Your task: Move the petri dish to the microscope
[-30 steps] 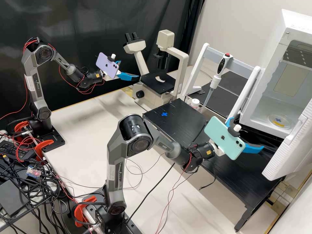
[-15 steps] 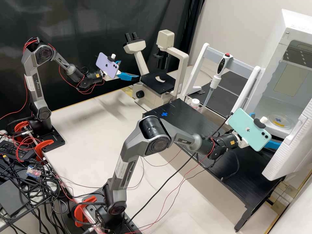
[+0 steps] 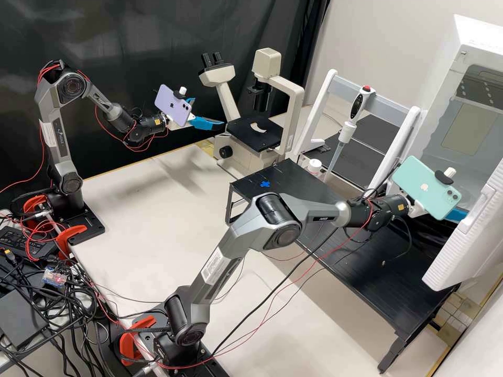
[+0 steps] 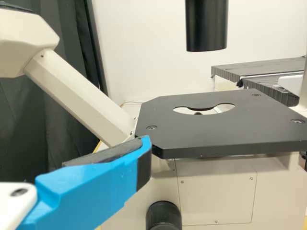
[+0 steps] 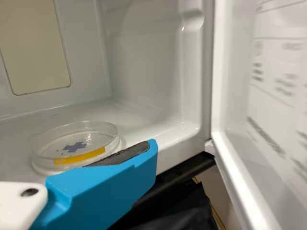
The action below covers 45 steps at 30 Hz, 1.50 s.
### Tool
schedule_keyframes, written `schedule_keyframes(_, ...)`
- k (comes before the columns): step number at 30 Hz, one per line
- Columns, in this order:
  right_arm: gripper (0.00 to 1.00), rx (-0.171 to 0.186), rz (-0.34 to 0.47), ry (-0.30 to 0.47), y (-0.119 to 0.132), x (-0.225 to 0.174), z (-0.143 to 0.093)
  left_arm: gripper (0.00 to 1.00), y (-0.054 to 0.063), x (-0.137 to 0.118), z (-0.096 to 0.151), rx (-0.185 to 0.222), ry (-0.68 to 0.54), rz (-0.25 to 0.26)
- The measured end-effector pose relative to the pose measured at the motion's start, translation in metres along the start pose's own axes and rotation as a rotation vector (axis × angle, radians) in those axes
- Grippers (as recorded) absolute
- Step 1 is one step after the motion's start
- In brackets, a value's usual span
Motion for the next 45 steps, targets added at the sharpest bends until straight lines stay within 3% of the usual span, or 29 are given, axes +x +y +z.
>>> schedule_keyframes(7, 1.0, -0.026, -0.022, -0.031, -0.007, 0.025, 0.003, 1.0, 0.0, 0.0, 0.0, 0.0, 0.0, 0.0)
schedule_keyframes(12, 1.0, -0.076, -0.042, -0.048, -0.016, 0.035, 0.007, 1.0, 0.0, 0.0, 0.0, 0.0, 0.0, 0.0)
schedule_keyframes(14, 1.0, -0.077, -0.046, -0.051, -0.02, 0.037, 0.008, 1.0, 0.0, 0.0, 0.0, 0.0, 0.0, 0.0)
schedule_keyframes(18, 1.0, -0.079, -0.036, -0.051, -0.022, 0.038, 0.007, 1.0, 0.0, 0.0, 0.0, 0.0, 0.0, 0.0)
schedule_keyframes(27, 1.0, -0.148, 0.011, -0.028, -0.028, 0.036, 0.014, 1.0, 0.0, 0.0, 0.0, 0.0, 0.0, 0.0)
schedule_keyframes(37, 1.0, -0.151, 0.013, -0.01, -0.025, 0.033, 0.009, 1.0, 0.0, 0.0, 0.0, 0.0, 0.0, 0.0)
schedule_keyframes(42, 1.0, -0.109, -0.002, 0.009, -0.024, 0.035, 0.006, 1.0, 0.0, 0.0, 0.0, 0.0, 0.0, 0.0)
schedule_keyframes(45, 1.0, -0.104, -0.022, 0.023, -0.026, 0.037, 0.005, 1.0, 0.0, 0.0, 0.0, 0.0, 0.0, 0.0)
